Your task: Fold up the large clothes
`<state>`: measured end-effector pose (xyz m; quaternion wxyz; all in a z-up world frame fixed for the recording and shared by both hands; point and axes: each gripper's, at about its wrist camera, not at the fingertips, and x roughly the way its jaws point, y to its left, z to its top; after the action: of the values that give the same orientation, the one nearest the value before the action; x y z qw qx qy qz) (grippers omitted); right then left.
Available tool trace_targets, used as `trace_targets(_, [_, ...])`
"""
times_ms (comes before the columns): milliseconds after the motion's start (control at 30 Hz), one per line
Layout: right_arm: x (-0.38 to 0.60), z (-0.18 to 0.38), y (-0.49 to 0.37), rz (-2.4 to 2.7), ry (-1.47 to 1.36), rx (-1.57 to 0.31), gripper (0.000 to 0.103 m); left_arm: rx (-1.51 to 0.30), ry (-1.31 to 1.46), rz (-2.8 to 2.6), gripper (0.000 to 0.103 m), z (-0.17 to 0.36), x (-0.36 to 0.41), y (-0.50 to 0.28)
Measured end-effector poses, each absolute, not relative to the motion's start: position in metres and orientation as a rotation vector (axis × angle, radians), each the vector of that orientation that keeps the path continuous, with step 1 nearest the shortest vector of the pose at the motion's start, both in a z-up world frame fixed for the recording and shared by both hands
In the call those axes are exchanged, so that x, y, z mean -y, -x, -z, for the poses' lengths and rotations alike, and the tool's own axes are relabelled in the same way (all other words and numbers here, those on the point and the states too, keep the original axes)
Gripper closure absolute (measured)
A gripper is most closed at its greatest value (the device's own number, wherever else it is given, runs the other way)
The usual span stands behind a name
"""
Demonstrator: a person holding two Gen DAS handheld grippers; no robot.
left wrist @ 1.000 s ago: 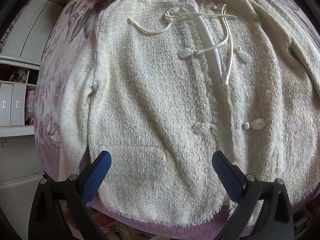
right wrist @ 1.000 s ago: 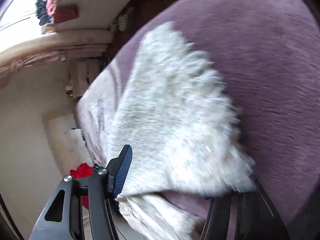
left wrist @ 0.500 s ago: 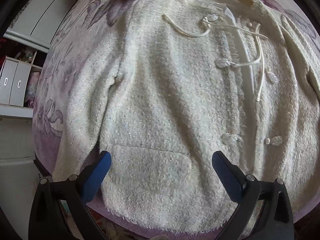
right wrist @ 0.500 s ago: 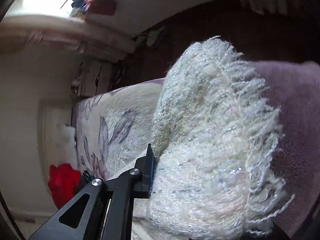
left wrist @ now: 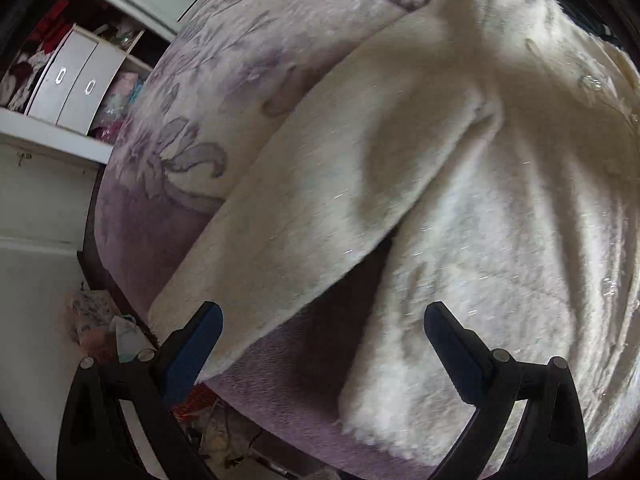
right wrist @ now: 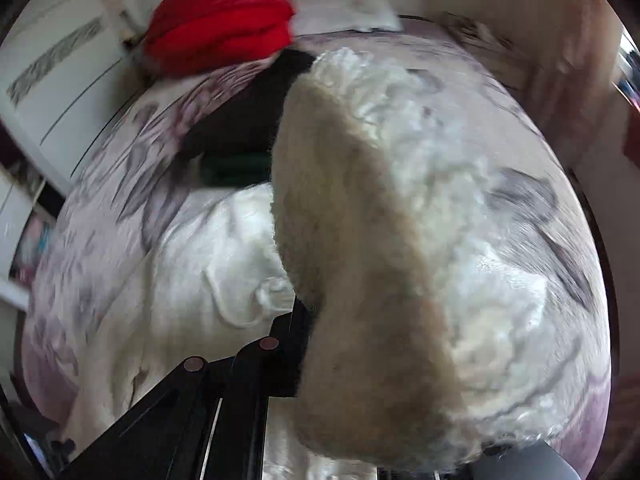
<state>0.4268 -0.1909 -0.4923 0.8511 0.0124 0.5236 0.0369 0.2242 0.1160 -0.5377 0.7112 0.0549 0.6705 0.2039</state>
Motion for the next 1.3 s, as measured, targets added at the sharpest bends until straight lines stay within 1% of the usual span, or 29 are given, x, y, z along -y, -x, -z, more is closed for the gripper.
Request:
trace_targets(100, [0.080, 0.538, -0.421, -0.227, 0.224, -1.174, 0.093, -1.496, -0.114, -0.471, 0.000, 0.542, -0.131, -0.214])
trace_targets(167, [0.034, 0.581, -0.423, -0.291, 0.322, -1.277, 0.093, -1.502, -0.115, -0.472, 0.000, 0.545, -0.139, -0.210])
trace_targets(200, [0.024, 0.597, -0.426, -0.299, 0.336, -1.323, 0.091, -1.502, -0.120, -0.470, 0.000, 0.548, -0.141, -0.209])
trace_targets(233, [0.019, 0.612, -0.427, -0.306, 0.316, -1.369, 0.084, -1.501, -0.124, -0.464, 0.000, 0.548, -0.145, -0.209])
trace_targets(267, [0.018, 0.621, -0.429, -0.329, 0.287, -1.417, 0.082, -1.498, -0.128, -0.456, 0.000, 0.549, -0.146, -0.209])
trace_targets(300, [0.023, 0.624, -0.430, -0.359, 0.232, -1.461, 0.070, -1.496, -0.129, -0.443, 0.000, 0.549, -0.146, -0.210])
trace_targets(333, [0.032, 0.622, -0.430, -0.393, 0.146, -1.492, 0.050, -1.492, -0.131, -0.435, 0.000, 0.547, -0.148, -0.209])
trace_targets(367, [0.046, 0.615, -0.427, -0.434, 0.016, -1.513, 0.040, -1.489, -0.133, -0.424, 0.000, 0.546, -0.148, -0.210])
trace_targets(400, [0.061, 0.607, -0.424, -0.451, -0.085, -1.513, 0.029, -1.481, -0.138, -0.411, 0.000, 0.545, -0.146, -0.213])
trace_targets(433, [0.084, 0.596, -0.417, -0.451, -0.192, -1.502, 0.028, -1.475, -0.145, -0.406, 0.000, 0.543, -0.145, -0.215])
trace_targets(500, [0.144, 0.575, -0.397, -0.359, -0.360, -1.485, 0.028, -1.461, -0.147, -0.398, 0.000, 0.538, -0.142, -0.220])
trace_targets(600, [0.235, 0.564, -0.362, -0.081, -0.424, -1.491, 0.027, -1.442, -0.150, -0.395, 0.000, 0.532, -0.133, -0.230])
trace_targets(667, [0.295, 0.573, -0.334, 0.128, -0.401, -1.537, 0.027, -1.437, -0.152, -0.393, 0.000, 0.530, -0.126, -0.237])
trace_targets(767, [0.359, 0.599, -0.318, 0.188, -0.457, -1.587, 0.028, -1.427, -0.179, -0.378, 0.000, 0.530, -0.107, -0.246])
trace_targets(800, [0.368, 0.615, -0.318, 0.167, -0.443, -1.618, 0.031, -1.418, -0.197, -0.374, 0.000, 0.529, -0.099, -0.248])
trace_targets(833, [0.376, 0.629, -0.321, 0.147, -0.417, -1.642, 0.042, -1.414, -0.211, -0.368, 0.000, 0.530, -0.091, -0.251])
trace_targets(900, [0.391, 0.644, -0.328, 0.176, -0.377, -1.630, 0.056, -1.404, -0.229, -0.359, 0.000, 0.532, -0.073, -0.259])
trace_targets(933, [0.399, 0.648, -0.335, 0.256, -0.386, -1.595, 0.061, -1.400, -0.233, -0.361, 0.000, 0.532, -0.065, -0.263])
trace_targets(1000, [0.443, 0.642, -0.326, 0.383, -0.580, -1.493, 0.070, -1.386, -0.210, -0.345, 0.000, 0.537, -0.044, -0.279])
trace_targets(1067, [0.473, 0.649, -0.312, 0.432, -0.738, -1.462, 0.070, -1.360, -0.190, -0.336, 0.000, 0.542, -0.026, -0.296])
trace_targets(1167, [0.509, 0.667, -0.287, 0.381, -0.883, -1.473, 0.070, -1.343, -0.203, -0.339, 0.000, 0.559, 0.001, -0.329])
trace_targets(1200, [0.515, 0.669, -0.281, 0.354, -0.911, -1.480, 0.070, -1.345, -0.232, -0.351, 0.000, 0.569, 0.007, -0.341])
trace_targets(1300, [0.545, 0.649, -0.257, 0.292, -0.892, -1.521, 0.065, -1.388, -0.254, -0.398, 0.000, 0.603, 0.009, -0.371])
